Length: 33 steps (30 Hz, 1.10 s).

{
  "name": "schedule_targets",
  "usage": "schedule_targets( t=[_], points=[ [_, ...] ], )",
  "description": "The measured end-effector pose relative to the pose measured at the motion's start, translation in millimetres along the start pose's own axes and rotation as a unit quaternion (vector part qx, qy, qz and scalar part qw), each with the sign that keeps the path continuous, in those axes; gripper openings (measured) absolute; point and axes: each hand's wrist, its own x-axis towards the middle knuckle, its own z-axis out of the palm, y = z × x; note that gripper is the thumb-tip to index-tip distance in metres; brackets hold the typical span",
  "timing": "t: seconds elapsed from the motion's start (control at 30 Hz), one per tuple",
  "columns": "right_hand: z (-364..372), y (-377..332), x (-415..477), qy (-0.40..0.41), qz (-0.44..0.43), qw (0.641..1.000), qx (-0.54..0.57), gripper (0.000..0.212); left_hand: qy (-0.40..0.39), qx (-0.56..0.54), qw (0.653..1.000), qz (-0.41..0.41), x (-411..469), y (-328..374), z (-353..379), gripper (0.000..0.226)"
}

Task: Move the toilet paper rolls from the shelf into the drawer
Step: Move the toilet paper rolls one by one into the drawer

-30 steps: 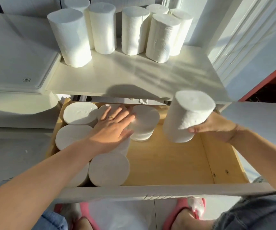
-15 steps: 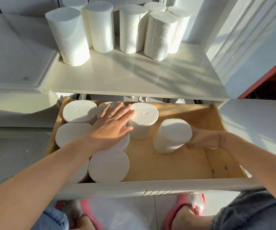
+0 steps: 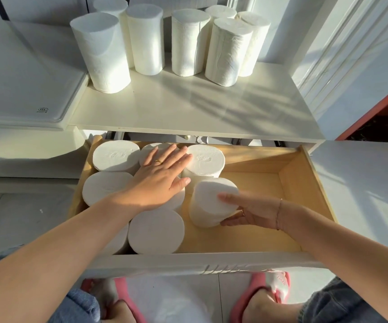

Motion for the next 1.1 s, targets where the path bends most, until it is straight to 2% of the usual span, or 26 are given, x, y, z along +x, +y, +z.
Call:
schedule_targets(
  t=[0.13, 0.27, 0.4, 0.47, 0.5, 0.57, 0.6, 0.63, 0.7, 0.73, 0.77, 0.83, 0.9, 1.1],
  points=[
    [12.6, -4.6, 6.3, 0.020, -0.011, 0.999, 0.028, 0.053, 0.006, 0.006, 1.000, 0.002, -0.2, 1.0, 0.4, 0.072],
    [24.7, -4.3, 11.3, 0.028, -0.003, 0.997, 0.066, 0.060, 0.008, 0.011, 1.000, 0.001, 0.0, 1.4, 1.2, 0.076],
    [30.0, -6.9, 11.6, 0.025, 0.001, 0.997, 0.070, 0.053, 0.002, 0.018, 1.000, -0.001, 0.9, 1.4, 1.5, 0.077],
    [30.2, -17.4, 6.0, 0.040, 0.023, 0.998, -0.041, 0.056, 0.001, 0.020, 1.000, 0.000, 1.4, 1.4, 0.8, 0.077],
    [28.4, -27.1, 1.3, 0.061, 0.032, 0.984, -0.166, 0.057, 0.000, 0.018, 1.000, 0.002, 1.6, 1.6, -0.2, 0.077],
    [16.8, -53.4, -9.7, 0.125, 0.003, 0.905, -0.406, 0.060, -0.005, 0.008, 1.000, 0.007, 1.9, 2.2, -3.1, 0.078],
    [9.0, -69.2, -15.0, 0.157, -0.042, 0.873, -0.460, 0.059, -0.009, 0.003, 1.000, 0.008, 1.7, 2.4, -4.5, 0.078],
    [0.0, -85.8, -20.0, 0.189, -0.087, 0.869, -0.449, 0.052, -0.012, -0.002, 1.000, 0.009, 1.6, 2.5, -5.6, 0.078],
    [-20.6, -116.9, -22.0, 0.258, -0.191, 0.895, -0.309, 0.032, -0.008, -0.020, 1.000, 0.009, 2.1, 3.8, -6.5, 0.073],
    [-32.1, -131.7, -16.3, 0.299, -0.237, 0.892, -0.242, 0.024, -0.004, -0.028, 1.000, 0.007, 2.8, 4.9, -6.5, 0.069],
    [-42.8, -145.3, -7.3, 0.342, -0.271, 0.877, -0.203, 0.025, 0.000, -0.031, 1.000, 0.002, 3.4, 6.1, -6.5, 0.066],
    [-61.0, -168.5, 15.7, 0.390, -0.307, 0.855, -0.151, 0.044, 0.010, -0.024, 1.000, -0.004, 4.7, 8.4, -6.4, 0.063],
    [-75.1, -188.1, 39.3, 0.406, -0.321, 0.848, -0.110, 0.059, 0.017, -0.017, 1.000, -0.002, 6.3, 8.7, -7.2, 0.064],
    [-99.1, -234.4, 95.9, 0.403, -0.338, 0.848, -0.066, 0.080, 0.008, 0.027, 1.000, 0.007, 11.4, 5.8, -8.6, 0.069]
  ],
)
